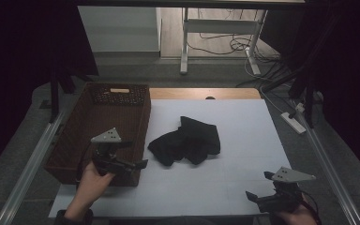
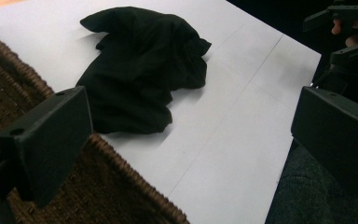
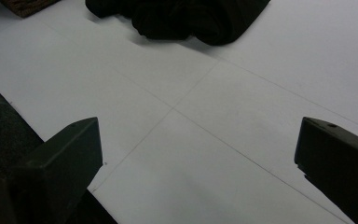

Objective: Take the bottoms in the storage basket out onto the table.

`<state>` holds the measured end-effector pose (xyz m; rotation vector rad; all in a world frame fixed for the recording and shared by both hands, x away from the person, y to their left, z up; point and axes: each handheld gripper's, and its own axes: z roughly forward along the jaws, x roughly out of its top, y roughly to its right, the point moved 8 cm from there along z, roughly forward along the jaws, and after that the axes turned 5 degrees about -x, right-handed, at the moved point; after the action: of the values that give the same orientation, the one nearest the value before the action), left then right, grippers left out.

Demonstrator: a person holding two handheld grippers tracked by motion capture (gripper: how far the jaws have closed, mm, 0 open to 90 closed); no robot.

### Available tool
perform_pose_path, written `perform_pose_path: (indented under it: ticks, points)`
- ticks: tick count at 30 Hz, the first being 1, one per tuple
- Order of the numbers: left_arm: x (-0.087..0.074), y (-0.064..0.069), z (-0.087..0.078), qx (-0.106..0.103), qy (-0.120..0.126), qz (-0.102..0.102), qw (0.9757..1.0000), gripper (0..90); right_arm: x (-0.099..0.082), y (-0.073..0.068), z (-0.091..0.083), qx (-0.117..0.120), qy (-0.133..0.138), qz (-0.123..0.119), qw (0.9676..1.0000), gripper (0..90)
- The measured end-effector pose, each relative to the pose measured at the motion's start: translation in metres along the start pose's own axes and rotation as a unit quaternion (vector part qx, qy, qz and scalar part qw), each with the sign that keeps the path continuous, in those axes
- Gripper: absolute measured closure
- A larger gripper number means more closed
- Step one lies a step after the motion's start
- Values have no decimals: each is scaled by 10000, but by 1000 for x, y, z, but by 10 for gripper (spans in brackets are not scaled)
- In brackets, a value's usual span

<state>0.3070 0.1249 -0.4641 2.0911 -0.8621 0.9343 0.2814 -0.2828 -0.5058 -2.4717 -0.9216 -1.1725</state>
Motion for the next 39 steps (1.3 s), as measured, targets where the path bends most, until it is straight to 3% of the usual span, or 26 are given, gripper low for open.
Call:
perform_pose_path:
  ticks: [18, 39]
  points:
    - [-19, 2, -15, 122, 99, -149, 9998, 0, 0, 0, 0, -1, -15, 9, 10000, 11]
    - [-45, 4, -37, 430, 138, -293, 9985, 0, 0, 0, 1, 0, -31, 5, 10000, 11]
